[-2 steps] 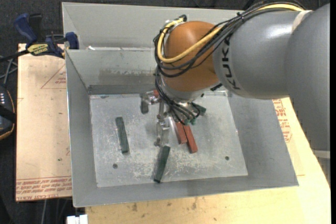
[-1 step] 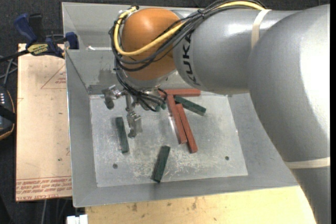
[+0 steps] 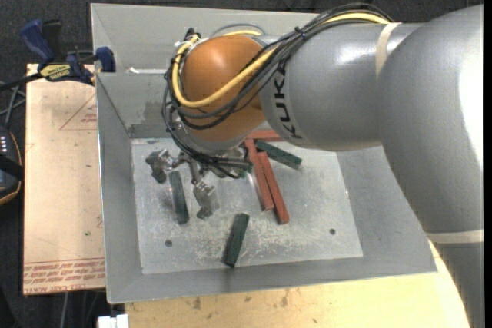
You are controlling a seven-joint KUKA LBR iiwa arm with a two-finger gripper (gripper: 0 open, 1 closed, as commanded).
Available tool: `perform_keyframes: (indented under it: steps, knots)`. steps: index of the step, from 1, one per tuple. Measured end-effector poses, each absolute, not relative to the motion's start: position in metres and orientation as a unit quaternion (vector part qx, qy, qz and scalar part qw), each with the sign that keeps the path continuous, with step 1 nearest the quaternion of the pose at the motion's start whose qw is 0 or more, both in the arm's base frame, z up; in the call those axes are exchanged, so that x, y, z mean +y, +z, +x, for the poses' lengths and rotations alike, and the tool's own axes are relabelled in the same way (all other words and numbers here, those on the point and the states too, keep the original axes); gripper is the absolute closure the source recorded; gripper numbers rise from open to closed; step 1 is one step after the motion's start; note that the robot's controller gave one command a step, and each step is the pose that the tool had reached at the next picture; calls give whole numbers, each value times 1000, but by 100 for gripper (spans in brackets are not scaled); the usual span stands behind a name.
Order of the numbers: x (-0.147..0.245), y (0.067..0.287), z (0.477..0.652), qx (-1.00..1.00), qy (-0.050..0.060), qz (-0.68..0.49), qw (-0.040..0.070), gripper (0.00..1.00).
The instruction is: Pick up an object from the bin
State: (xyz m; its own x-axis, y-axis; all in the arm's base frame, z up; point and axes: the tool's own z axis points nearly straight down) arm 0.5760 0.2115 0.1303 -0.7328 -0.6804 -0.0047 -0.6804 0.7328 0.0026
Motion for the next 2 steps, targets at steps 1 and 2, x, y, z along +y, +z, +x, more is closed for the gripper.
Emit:
perform_keyframes:
  steps: [1,2]
  knots:
    - [210,94,573,845,0,-535,1,0]
    - [206,71,588,836,1,-548,2,100]
